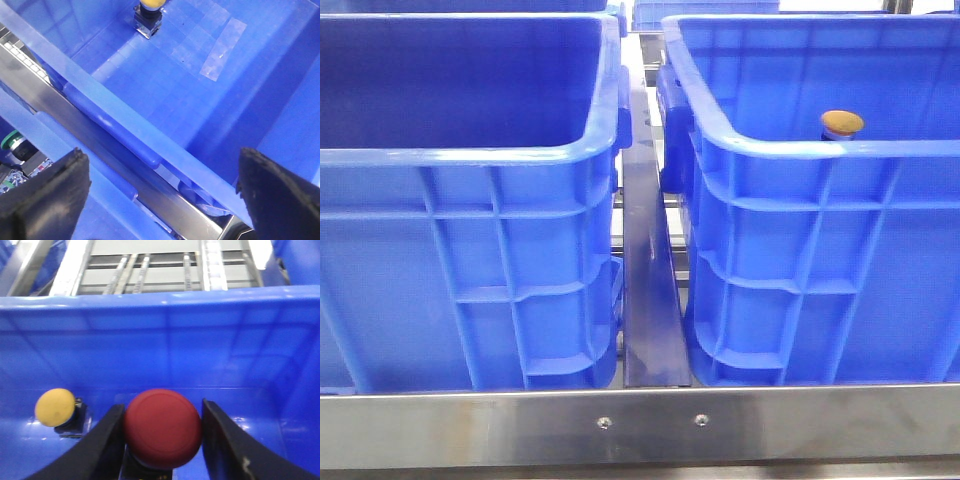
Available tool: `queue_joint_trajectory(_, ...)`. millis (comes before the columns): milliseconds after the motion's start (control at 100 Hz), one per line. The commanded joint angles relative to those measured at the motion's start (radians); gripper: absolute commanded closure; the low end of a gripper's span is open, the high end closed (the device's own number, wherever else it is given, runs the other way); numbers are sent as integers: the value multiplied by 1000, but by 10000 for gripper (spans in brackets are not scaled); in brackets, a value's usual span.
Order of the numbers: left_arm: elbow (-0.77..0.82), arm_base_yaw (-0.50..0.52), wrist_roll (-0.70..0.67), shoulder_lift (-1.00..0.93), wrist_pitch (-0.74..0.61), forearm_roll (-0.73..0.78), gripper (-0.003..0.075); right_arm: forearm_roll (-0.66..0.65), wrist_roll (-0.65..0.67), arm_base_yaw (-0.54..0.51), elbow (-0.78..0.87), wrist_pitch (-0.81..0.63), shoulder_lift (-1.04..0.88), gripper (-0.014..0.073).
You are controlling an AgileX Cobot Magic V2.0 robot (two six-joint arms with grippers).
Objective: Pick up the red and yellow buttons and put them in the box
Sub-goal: 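Release with the left gripper, lower the red button into the other crate with the right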
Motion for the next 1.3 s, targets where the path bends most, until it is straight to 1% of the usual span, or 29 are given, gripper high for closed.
queue_joint_trajectory(0,-36,-9,1,-43,-56,-4,153,28,-16,-6,-27,-25,-34,484)
queue_joint_trajectory(250,-36,-9,1,-43,-62,-4,153,38,-16,-4,-31,-21,-13,484)
queue_joint_trajectory(340,-36,-9,1,-43,-66,-4,153,38,-36,-4,-31,-21,3,484)
queue_joint_trajectory(490,-36,-9,1,-43,-72,-4,153,39,-41,20,-37,-33,33,484)
queue_joint_trajectory(610,-36,-9,1,-43,-74,-4,153,39,-42,51,-72,-37,70,484)
queue_joint_trajectory(740,-36,-9,1,-43,-75,-4,153,39,-44,77,-126,-87,136,484)
queue_joint_trajectory(880,-36,-9,1,-43,-76,-4,153,39,-89,81,-177,-133,211,484)
queue_joint_trajectory(1130,-36,-9,1,-43,-79,-4,153,39,-91,82,-272,-111,334,484)
queue_joint_trajectory(1290,-36,-9,1,-43,-79,-4,153,39,-118,82,-289,-118,383,484)
